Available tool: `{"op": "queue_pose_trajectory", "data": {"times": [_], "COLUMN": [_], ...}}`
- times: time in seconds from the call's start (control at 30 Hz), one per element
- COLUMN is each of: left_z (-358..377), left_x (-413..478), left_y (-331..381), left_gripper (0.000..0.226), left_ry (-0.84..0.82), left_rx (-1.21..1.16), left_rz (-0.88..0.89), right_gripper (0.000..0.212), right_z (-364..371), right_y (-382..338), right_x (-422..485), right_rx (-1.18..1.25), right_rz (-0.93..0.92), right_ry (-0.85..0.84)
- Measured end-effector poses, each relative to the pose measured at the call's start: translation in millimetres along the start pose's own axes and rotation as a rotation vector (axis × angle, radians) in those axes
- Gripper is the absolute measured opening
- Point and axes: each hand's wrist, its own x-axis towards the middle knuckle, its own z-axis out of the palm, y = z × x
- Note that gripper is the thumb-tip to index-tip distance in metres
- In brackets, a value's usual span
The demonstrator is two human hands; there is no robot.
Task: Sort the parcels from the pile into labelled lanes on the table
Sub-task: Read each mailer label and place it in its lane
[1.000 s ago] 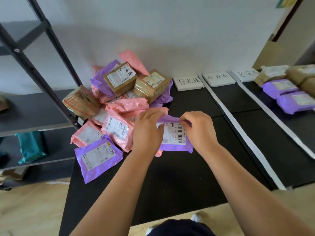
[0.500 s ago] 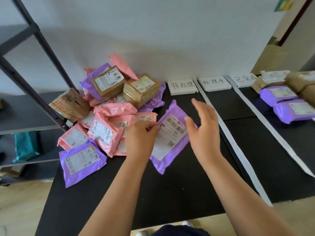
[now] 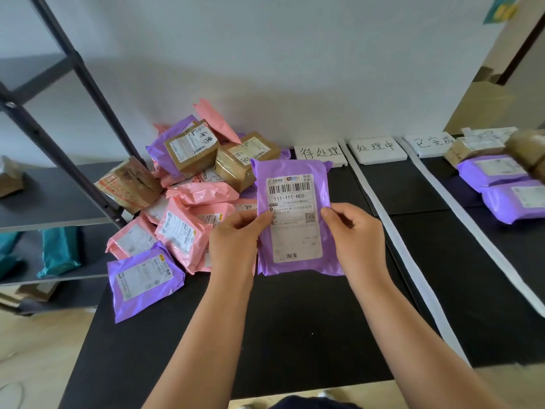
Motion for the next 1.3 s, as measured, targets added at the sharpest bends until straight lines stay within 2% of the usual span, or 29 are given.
{"op": "queue_pose_trajectory", "data": {"times": [0.23,0.37,0.53,0.73,0.97,1.13,1.3], "left_z": [-3,-7,-12,-12,-14,-13,-12], "left_x": [-7,-7,-9,-17,-17,-13,-17], "left_y": [19,34,37,45,51,50,47], "left_gripper": [0.014,0.010,0.011,0.010,0.008,0.008,0.017], "left_ry": [-0.004,0.019,0.053,-0.080,-0.138,-0.136,-0.211], "left_rx": [-0.039,-0.073,-0.093,-0.068,-0.116,-0.042,0.102], "left_rz": [0.123,0.162,0.177,0.182,0.122,0.157,0.207], "right_gripper": [0.009,0.009,0.008,0.015,0.026,0.028,0.033], "right_z": [-6,-7,-7,-13,-16,-16,-21], "right_y": [-12,-17,-23,-45,-56,-61,-64], "right_x": [-7,-11,-15,-5,4,3,9], "right_rx": [0.051,0.078,0.138,0.240,0.133,0.124,0.194], "right_rz": [-0.023,-0.024,-0.011,0.001,0.016,0.056,0.112], "right_ry": [0.003,-0.062,-0.065,0.006,0.041,0.043,0.138]}}
